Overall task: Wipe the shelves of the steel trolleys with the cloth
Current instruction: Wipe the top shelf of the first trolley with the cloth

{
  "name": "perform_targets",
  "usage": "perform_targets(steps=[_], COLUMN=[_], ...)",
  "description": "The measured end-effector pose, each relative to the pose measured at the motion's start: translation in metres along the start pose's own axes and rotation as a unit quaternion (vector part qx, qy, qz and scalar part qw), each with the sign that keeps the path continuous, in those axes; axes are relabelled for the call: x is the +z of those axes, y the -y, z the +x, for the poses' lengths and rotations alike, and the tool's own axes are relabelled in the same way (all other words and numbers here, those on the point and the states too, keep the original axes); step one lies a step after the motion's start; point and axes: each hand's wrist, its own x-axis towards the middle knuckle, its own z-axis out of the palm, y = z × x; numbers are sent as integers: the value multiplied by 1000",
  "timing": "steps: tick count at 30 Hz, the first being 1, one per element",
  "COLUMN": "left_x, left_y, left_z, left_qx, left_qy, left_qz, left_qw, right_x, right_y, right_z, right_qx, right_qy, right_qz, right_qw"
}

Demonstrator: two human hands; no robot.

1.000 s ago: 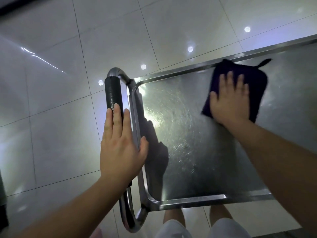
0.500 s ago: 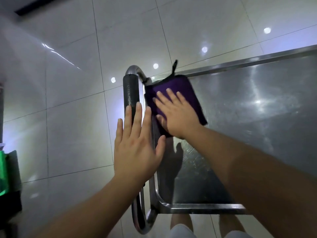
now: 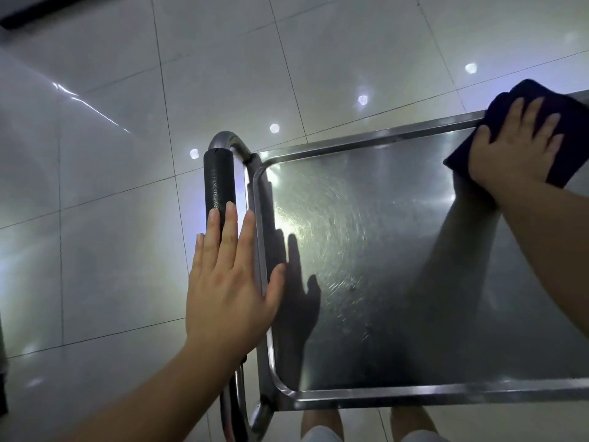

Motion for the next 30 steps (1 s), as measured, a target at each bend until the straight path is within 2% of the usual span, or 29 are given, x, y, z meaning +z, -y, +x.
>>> perform_targets(steps=[3, 7, 12, 15, 20, 25, 27, 30], left_x=[0, 0, -1, -1, 1, 0, -2, -4], left_y=[1, -1, -1, -2, -2, -3, -4, -4], left_z=[0, 0, -1, 1, 1, 0, 0, -1], left_qx=[3, 10, 9, 6, 4, -6, -11, -11], left_qy=[-8, -18, -24, -27, -27, -16, -7, -5], left_qz=[-6, -9, -9, -12, -6, 2, 0, -6], left_qw=[1000, 1000, 1000, 1000, 1000, 1000, 1000, 1000], right_x=[7, 26, 58, 77, 81, 74, 68, 53], right_y=[33, 100, 197, 216, 173, 63, 18, -30], right_z=[-11, -49, -136, -188, -235, -273, -262, -208], right_qx=[-25, -160, -378, -465, -525, -566, -550, -467], right_qy=[14, 32, 81, 110, 142, 165, 154, 112], right_qz=[-9, -28, -51, -69, -74, -79, -82, -88], right_qw=[1000, 986, 921, 876, 836, 804, 817, 872])
